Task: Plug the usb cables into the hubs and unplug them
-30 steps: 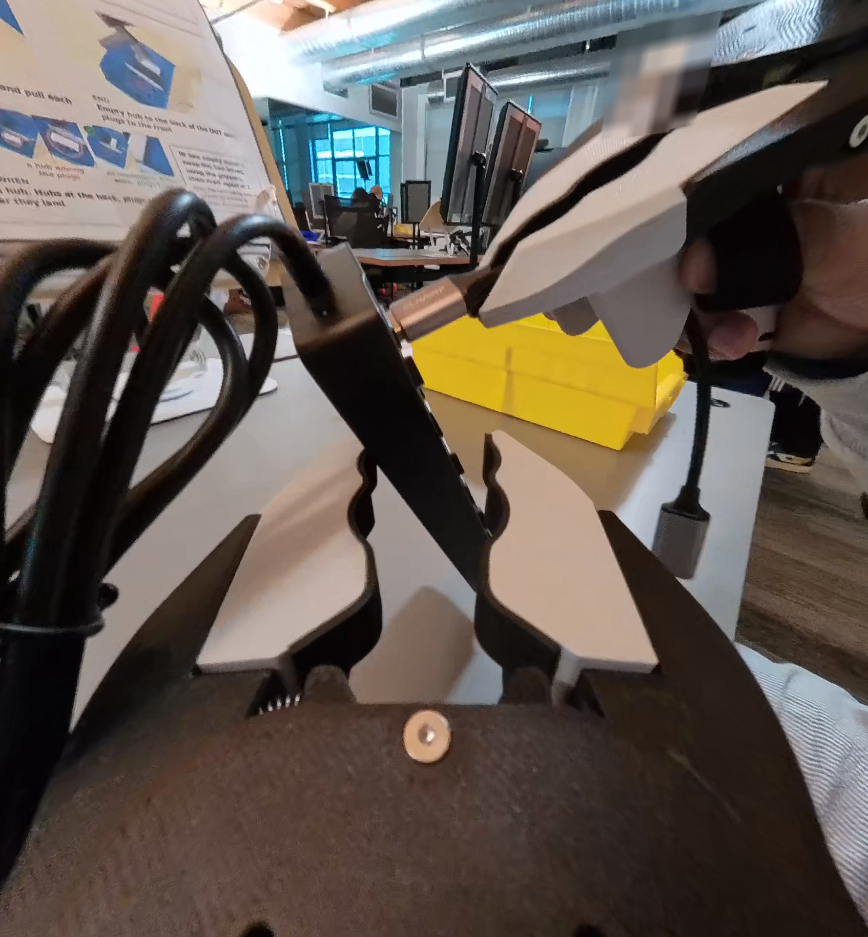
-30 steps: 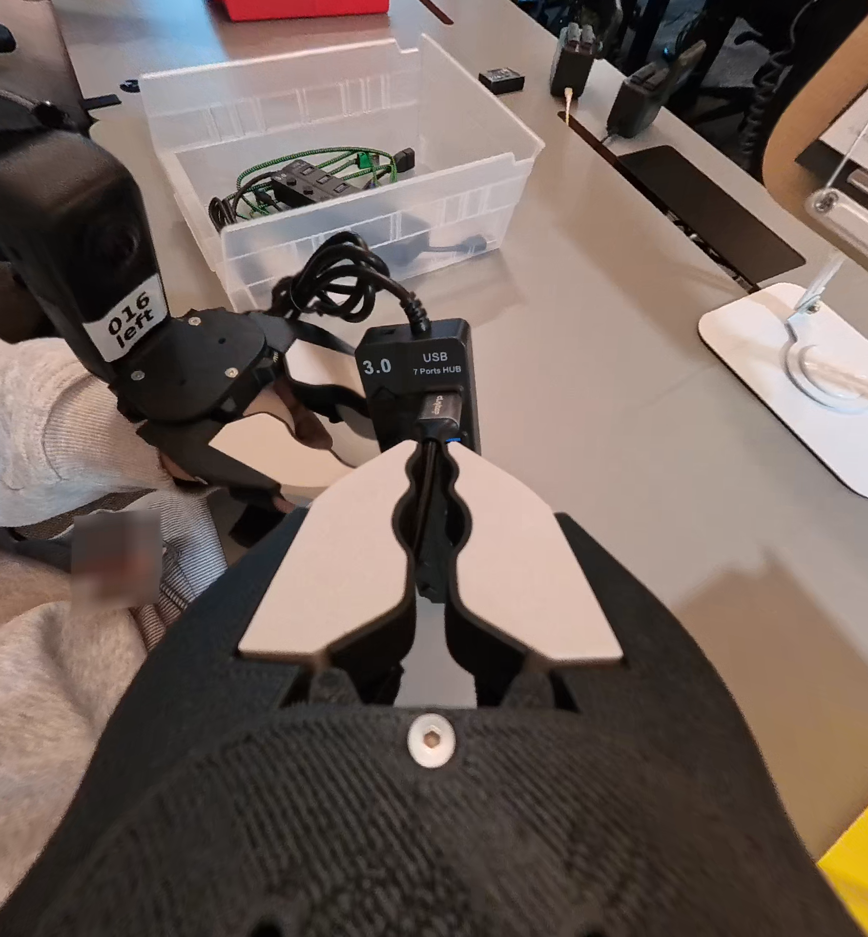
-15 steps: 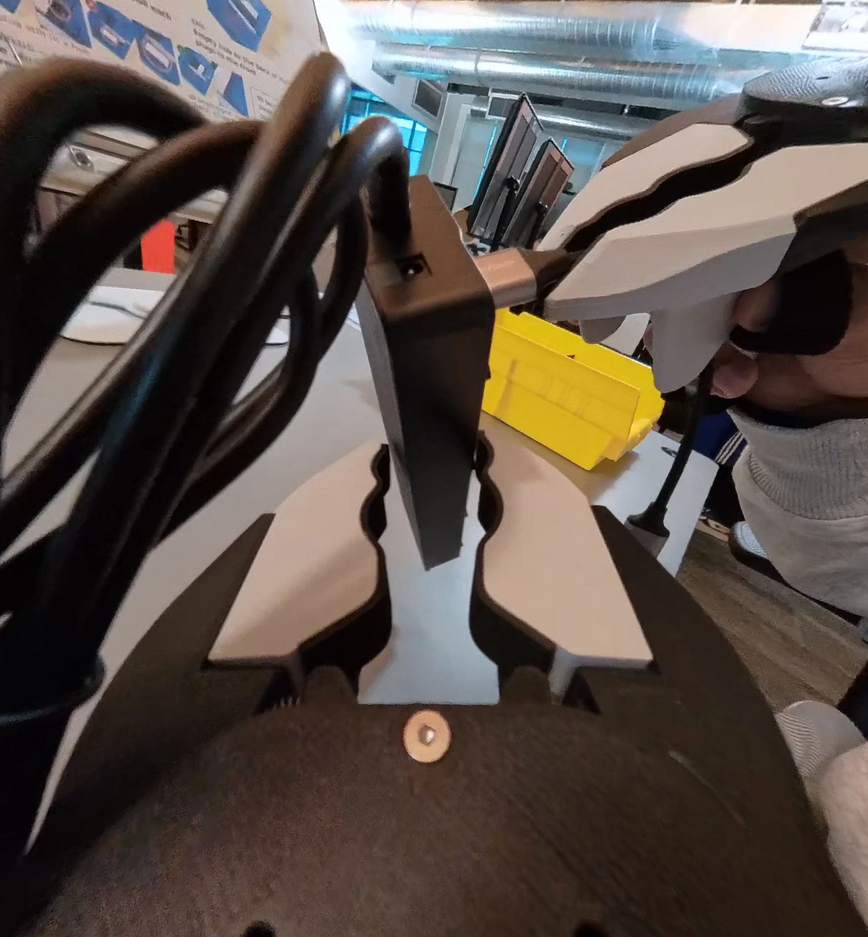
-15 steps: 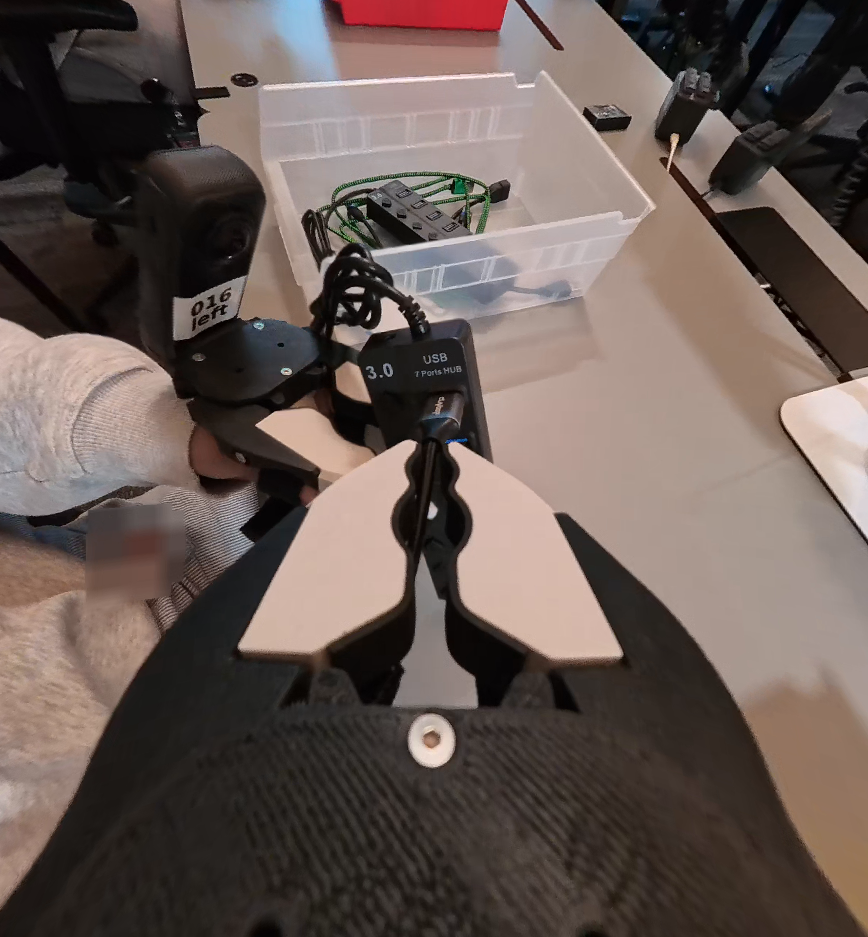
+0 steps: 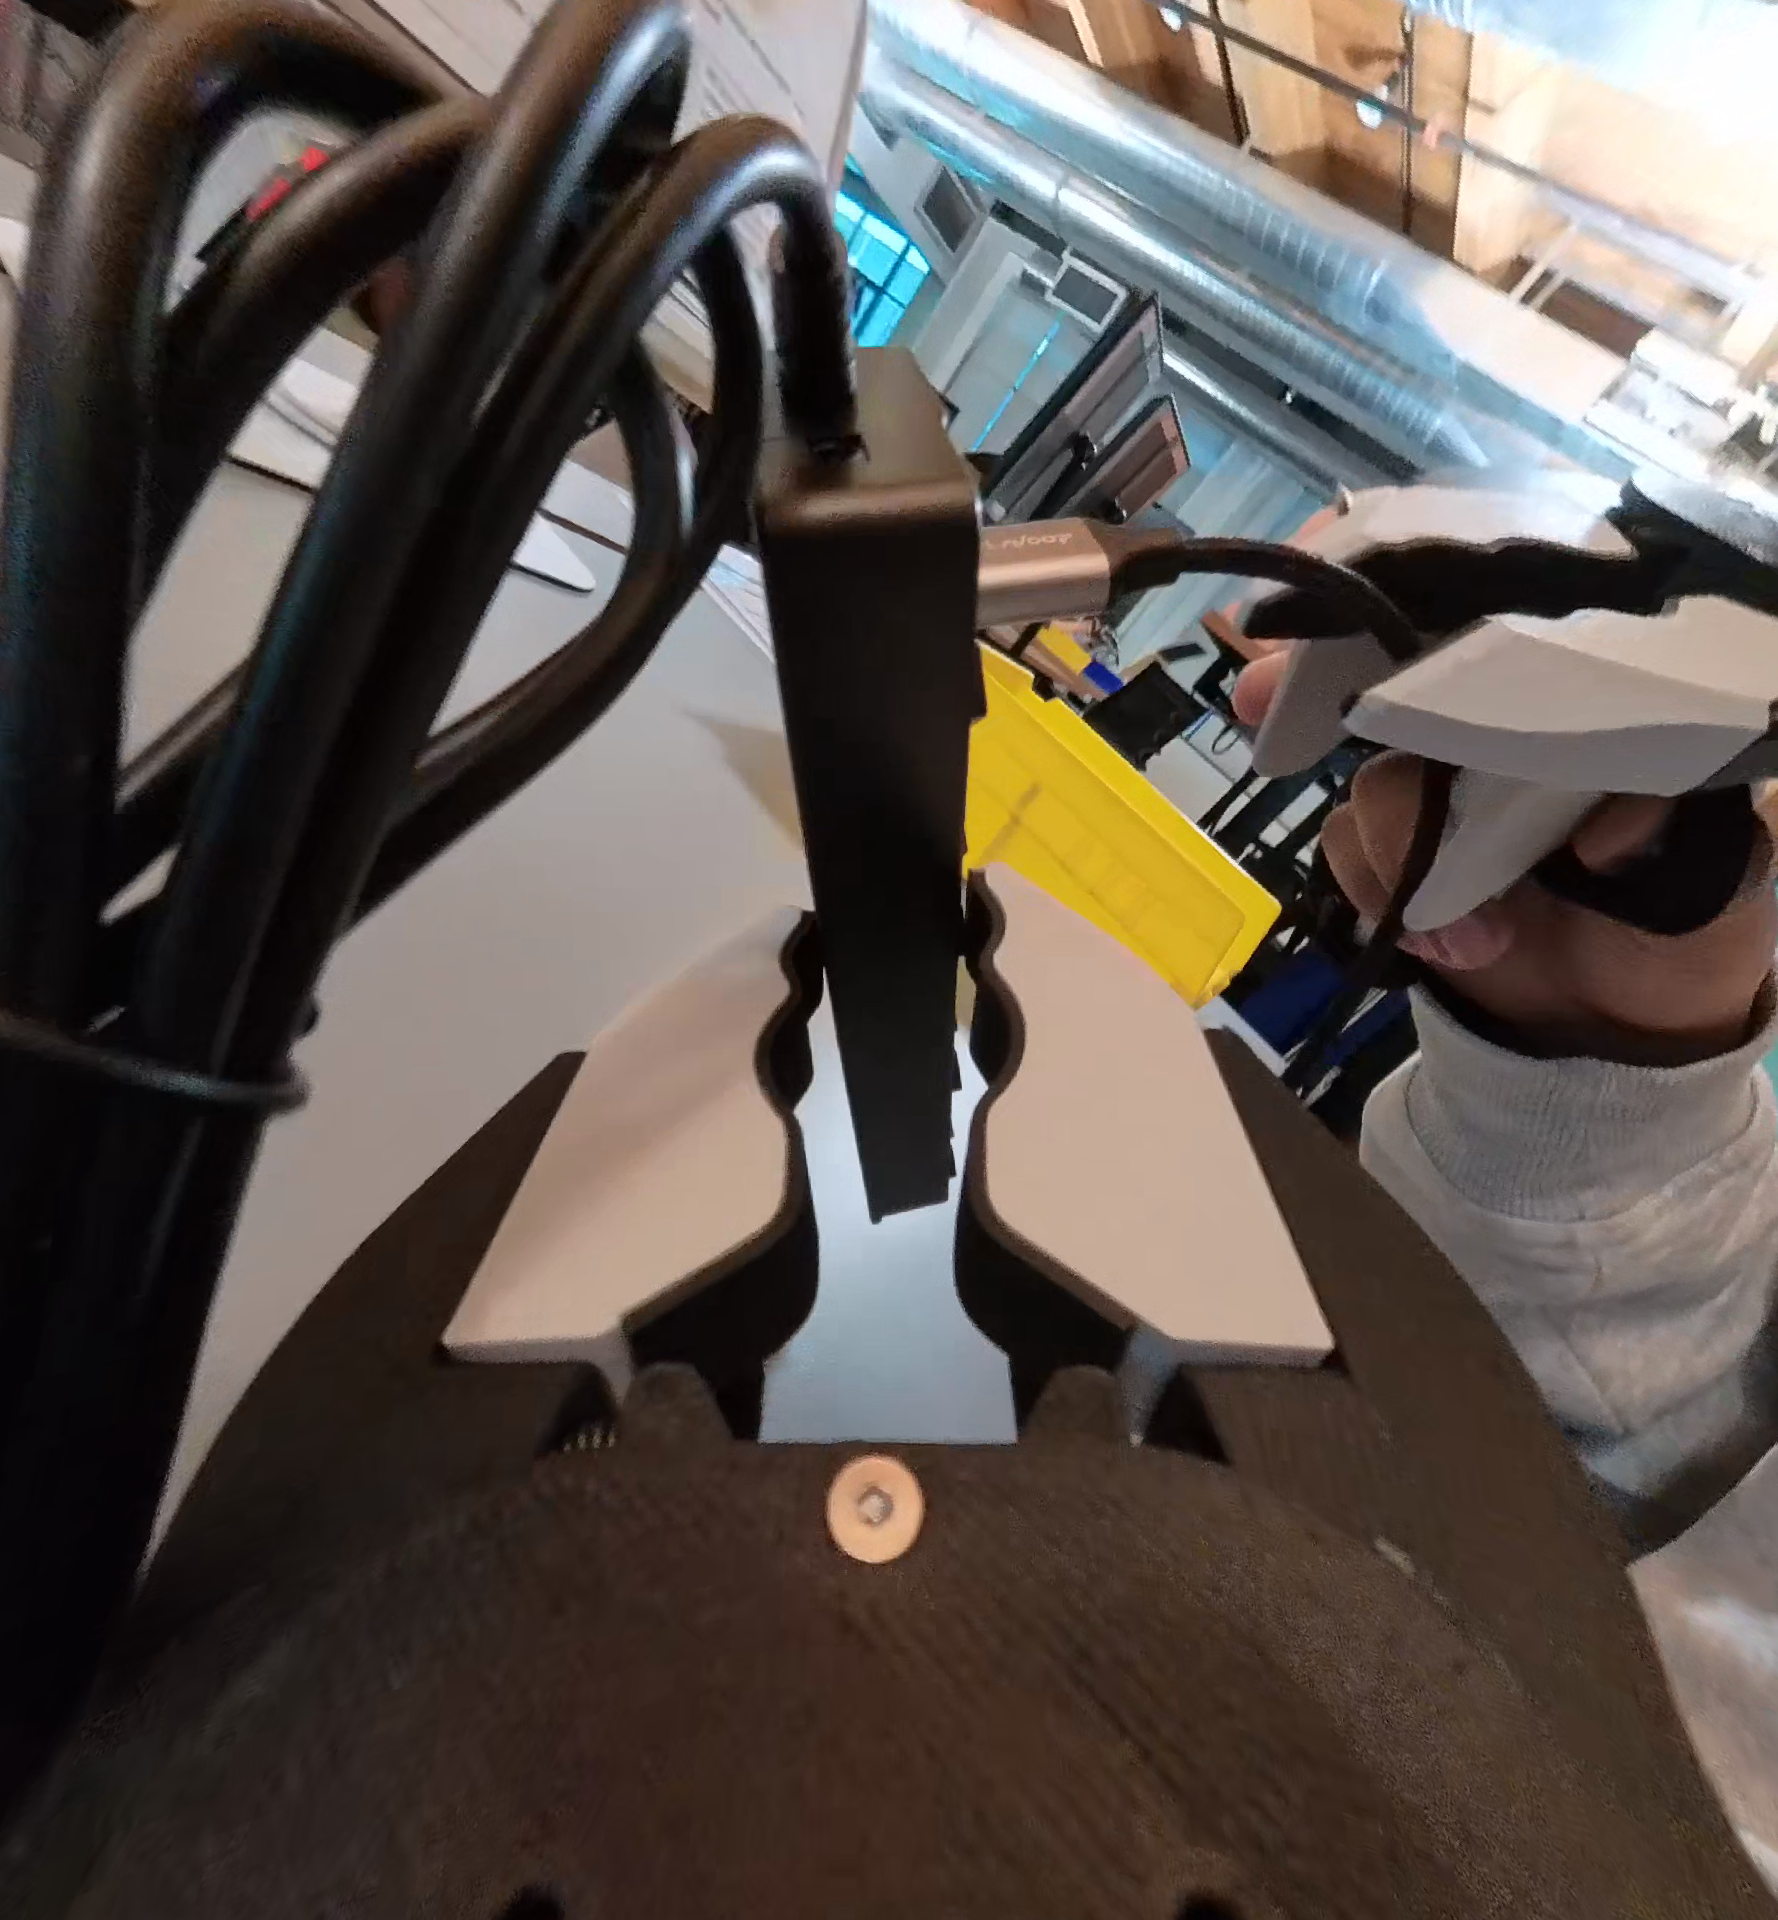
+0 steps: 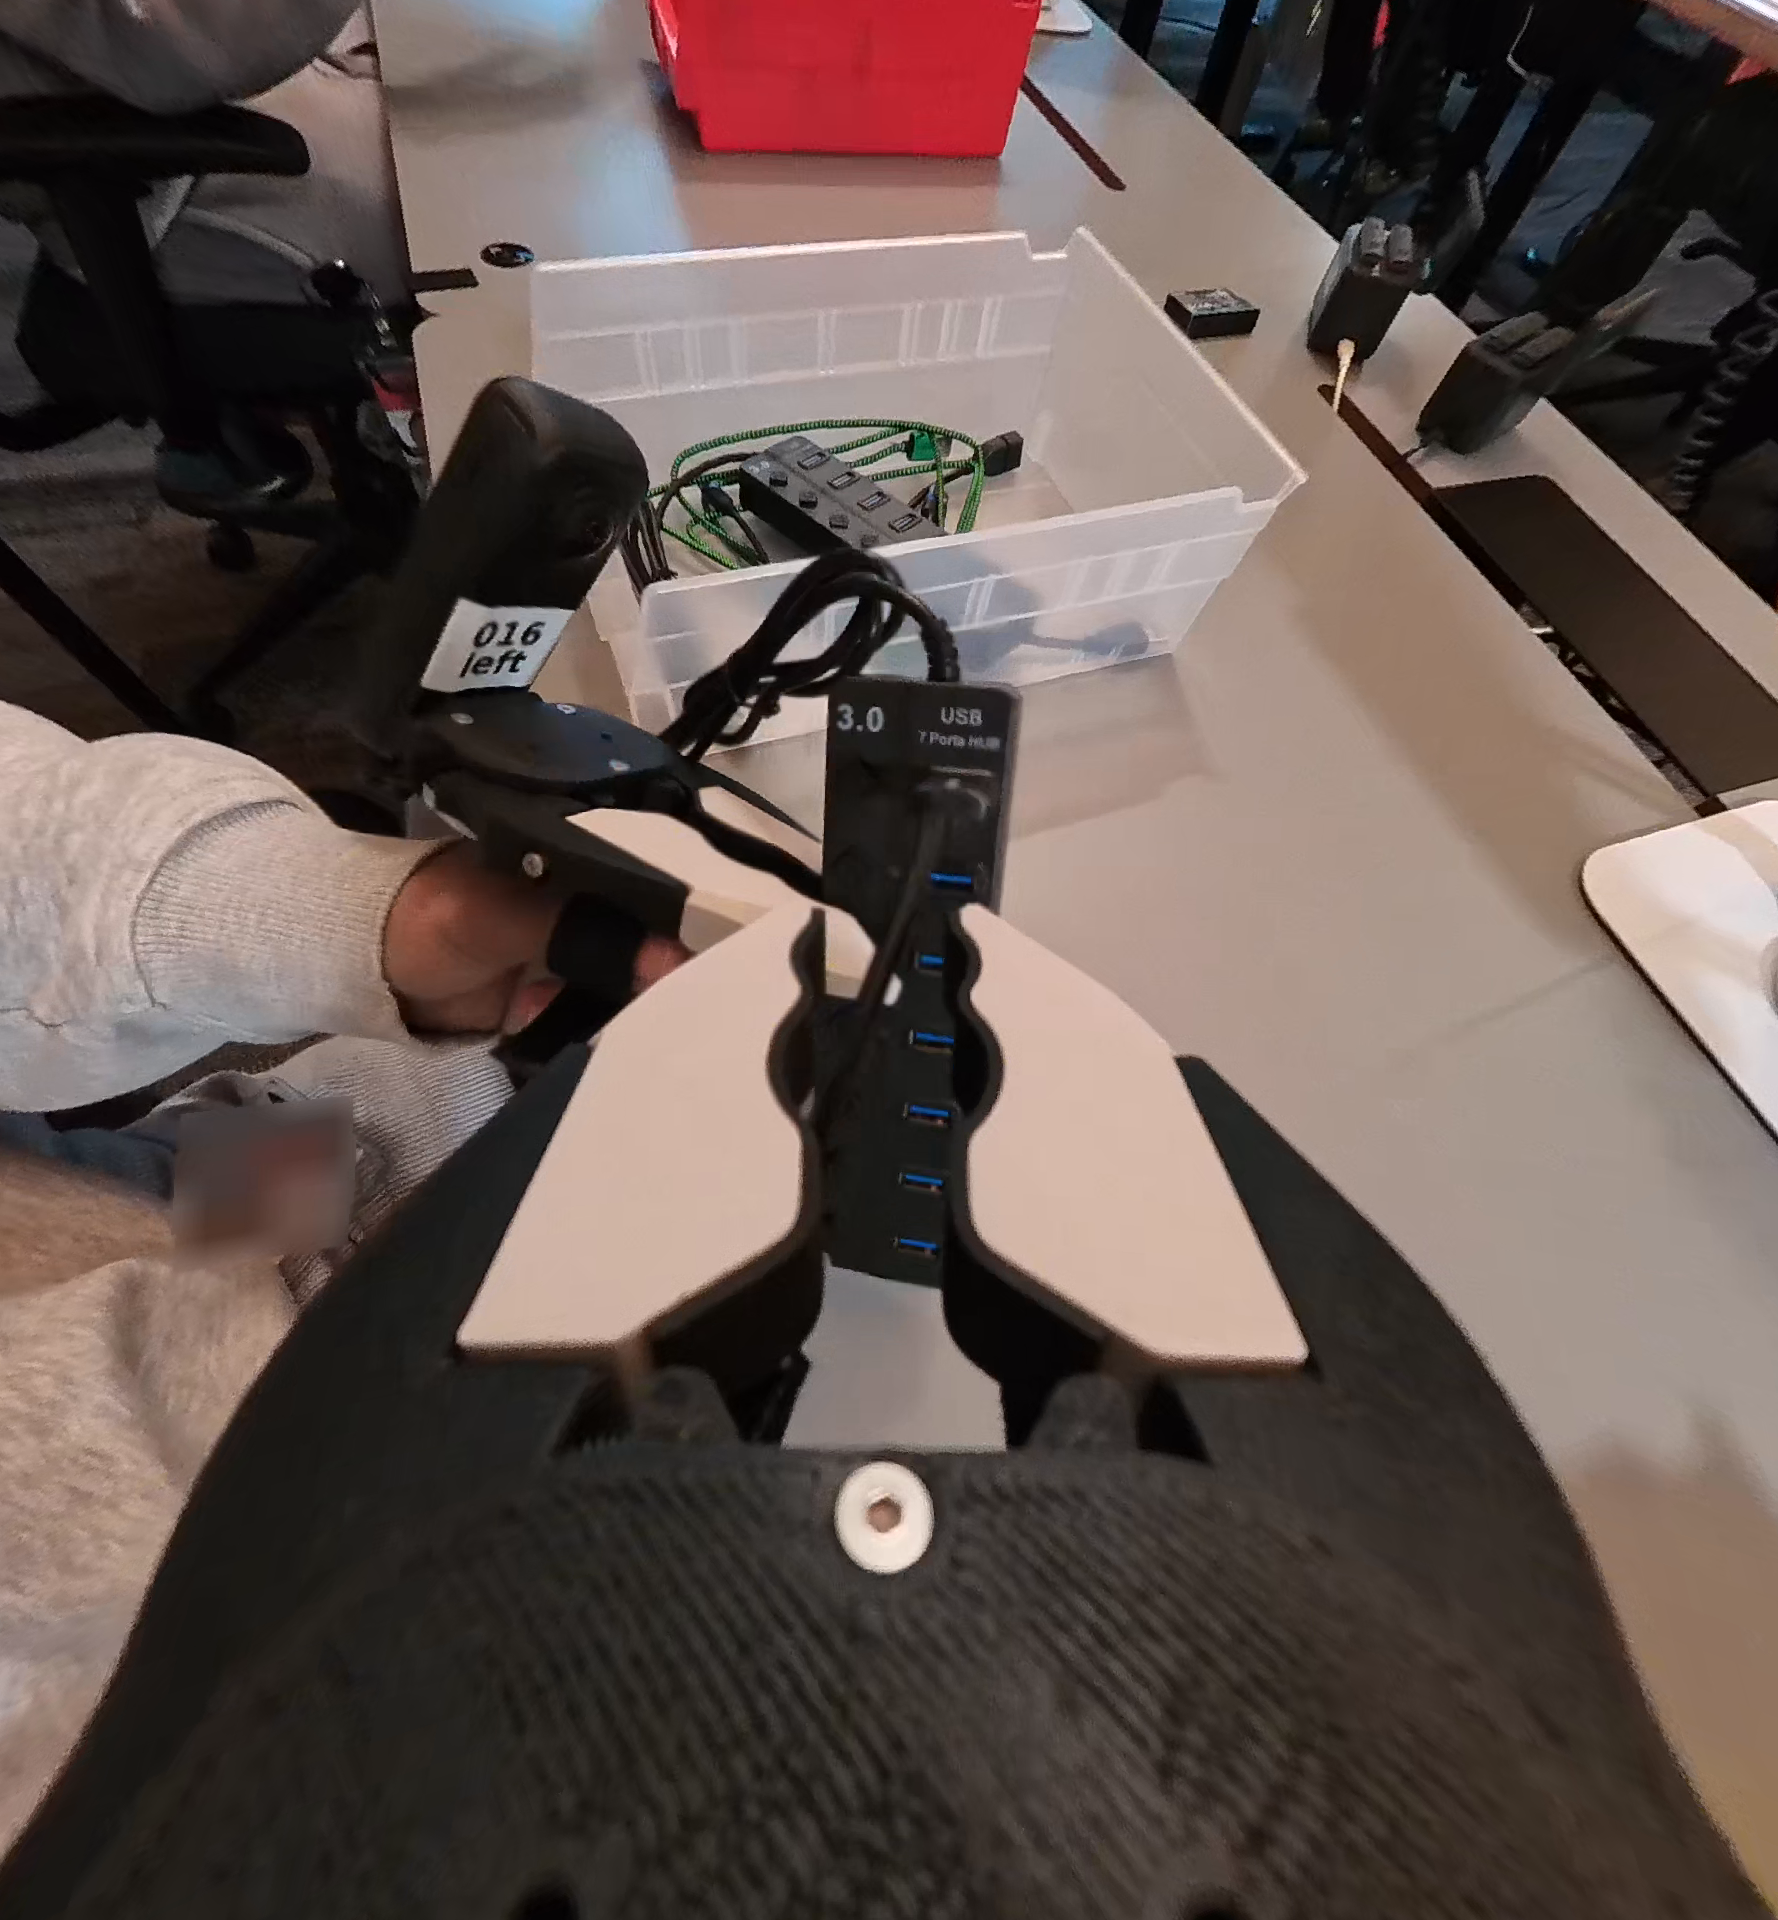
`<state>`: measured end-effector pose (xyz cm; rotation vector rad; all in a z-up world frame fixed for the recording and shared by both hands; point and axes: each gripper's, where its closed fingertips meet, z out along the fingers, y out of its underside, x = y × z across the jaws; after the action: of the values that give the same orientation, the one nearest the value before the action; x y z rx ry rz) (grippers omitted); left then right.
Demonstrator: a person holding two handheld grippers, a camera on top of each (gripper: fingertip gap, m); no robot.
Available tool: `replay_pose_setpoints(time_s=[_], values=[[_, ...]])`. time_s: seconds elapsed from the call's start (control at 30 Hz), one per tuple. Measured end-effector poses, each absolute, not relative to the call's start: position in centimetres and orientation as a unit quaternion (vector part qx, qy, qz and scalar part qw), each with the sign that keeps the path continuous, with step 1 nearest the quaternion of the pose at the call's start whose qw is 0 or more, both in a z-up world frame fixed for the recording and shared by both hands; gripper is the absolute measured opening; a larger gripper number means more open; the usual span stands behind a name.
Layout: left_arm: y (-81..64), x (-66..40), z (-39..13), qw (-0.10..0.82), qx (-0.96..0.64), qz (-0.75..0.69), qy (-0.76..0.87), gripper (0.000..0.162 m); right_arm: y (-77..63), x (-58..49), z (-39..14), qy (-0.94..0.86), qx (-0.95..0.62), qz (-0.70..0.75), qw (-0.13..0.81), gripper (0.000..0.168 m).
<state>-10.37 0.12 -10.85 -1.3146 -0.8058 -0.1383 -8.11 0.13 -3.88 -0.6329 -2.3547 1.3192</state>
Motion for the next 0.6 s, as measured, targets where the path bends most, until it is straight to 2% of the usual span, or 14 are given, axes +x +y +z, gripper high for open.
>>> replay_pose_setpoints(time_s=[0.03,0.47,0.6], values=[[-0.1,-10.6,-10.9,0.716,-0.589,-0.062,-0.37,0.03,0.3,-8.2,-3.7,-0.833,-0.226,0.471,0.184,0.022],[-1.0,-11.5,-10.9,0.709,-0.599,0.013,-0.372,0.029,0.9,-9.6,-0.7,-0.806,-0.227,0.507,0.205,0.024],[-0.9,-11.6,-11.0,0.707,-0.6,0.016,-0.375,0.029,0.2,-10.8,3.0,-0.767,-0.221,0.57,0.193,0.014]])
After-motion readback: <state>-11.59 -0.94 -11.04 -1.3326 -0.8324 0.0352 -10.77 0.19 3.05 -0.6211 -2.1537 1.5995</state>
